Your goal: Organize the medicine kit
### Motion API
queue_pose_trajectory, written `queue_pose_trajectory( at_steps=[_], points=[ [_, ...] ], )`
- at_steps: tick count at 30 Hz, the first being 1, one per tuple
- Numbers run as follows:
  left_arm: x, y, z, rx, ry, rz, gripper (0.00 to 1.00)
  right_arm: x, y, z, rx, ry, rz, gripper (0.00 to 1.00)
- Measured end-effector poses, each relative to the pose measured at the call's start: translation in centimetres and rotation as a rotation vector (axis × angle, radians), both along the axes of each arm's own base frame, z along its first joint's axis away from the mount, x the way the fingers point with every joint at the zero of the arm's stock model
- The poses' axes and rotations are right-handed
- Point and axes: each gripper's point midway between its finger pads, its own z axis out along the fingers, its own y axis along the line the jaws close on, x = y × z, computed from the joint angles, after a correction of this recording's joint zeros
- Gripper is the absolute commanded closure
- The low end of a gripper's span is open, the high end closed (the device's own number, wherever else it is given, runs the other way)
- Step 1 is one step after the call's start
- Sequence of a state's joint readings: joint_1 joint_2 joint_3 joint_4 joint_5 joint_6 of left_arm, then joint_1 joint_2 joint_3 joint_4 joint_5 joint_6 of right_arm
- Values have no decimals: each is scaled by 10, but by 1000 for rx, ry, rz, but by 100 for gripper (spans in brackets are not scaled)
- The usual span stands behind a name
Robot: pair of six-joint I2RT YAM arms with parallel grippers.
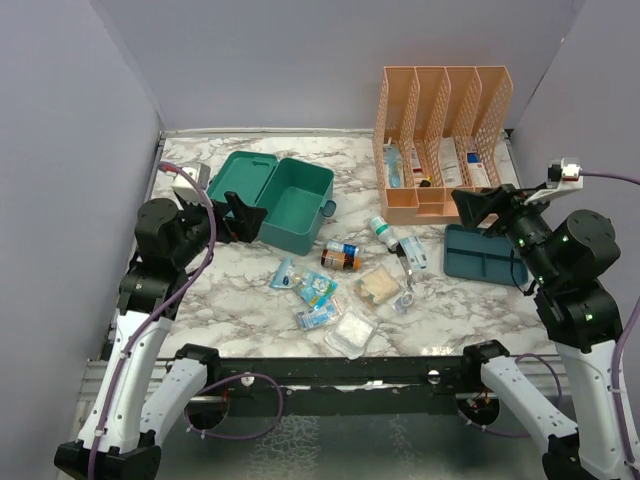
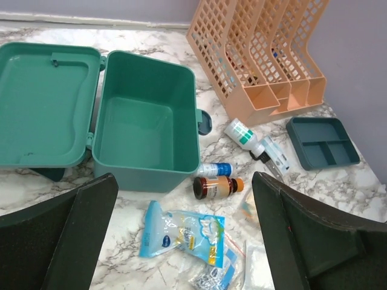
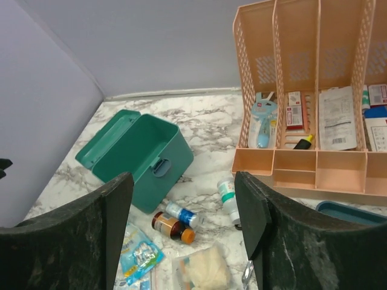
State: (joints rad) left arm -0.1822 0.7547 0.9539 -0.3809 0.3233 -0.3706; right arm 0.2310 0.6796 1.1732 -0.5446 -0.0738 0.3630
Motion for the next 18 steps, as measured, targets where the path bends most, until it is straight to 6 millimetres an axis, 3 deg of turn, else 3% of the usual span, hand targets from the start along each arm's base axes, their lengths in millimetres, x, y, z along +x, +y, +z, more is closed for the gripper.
queue_pose_trajectory(
  at_steps=[6, 12, 14, 18],
  points=[
    [-7, -5, 23, -51, -95, -30, 1, -1, 12, -11, -1, 47, 81, 26],
    [-27, -17, 48, -94, -214, -125, 1, -6, 30, -24, 2, 86, 200, 26],
    [-38, -23, 51, -105, -243, -180, 1, -8, 37, -33, 18, 103, 243, 27],
    [-55, -36, 49, -119, -282, -291, 1, -7, 49, -70, 48, 187, 307, 30]
  ],
)
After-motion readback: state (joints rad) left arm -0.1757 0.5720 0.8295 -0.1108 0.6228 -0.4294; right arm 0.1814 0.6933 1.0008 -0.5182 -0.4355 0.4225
